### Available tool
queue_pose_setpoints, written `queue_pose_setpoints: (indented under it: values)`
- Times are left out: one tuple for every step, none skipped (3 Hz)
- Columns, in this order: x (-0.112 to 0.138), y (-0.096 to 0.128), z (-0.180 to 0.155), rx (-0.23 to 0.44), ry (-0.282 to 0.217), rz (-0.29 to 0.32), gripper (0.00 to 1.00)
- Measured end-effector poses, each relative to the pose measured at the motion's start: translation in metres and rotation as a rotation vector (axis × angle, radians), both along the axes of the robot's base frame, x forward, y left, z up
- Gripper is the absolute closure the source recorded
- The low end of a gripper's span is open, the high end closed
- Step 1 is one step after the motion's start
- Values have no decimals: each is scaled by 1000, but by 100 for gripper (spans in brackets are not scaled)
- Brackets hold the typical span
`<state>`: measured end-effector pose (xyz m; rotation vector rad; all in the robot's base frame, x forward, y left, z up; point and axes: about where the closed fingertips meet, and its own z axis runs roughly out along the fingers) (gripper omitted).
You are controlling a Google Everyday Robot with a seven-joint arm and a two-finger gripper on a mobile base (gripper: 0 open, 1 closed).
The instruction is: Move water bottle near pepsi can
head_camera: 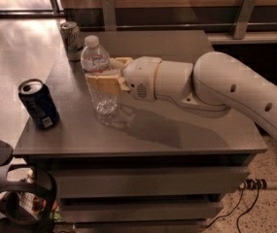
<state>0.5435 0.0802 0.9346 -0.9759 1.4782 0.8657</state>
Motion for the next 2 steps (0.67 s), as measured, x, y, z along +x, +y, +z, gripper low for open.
queue_pose_setpoints:
  values:
    - [-7,12,-9,19,17,25,100]
    - [-19,27,-17,31,25,81,100]
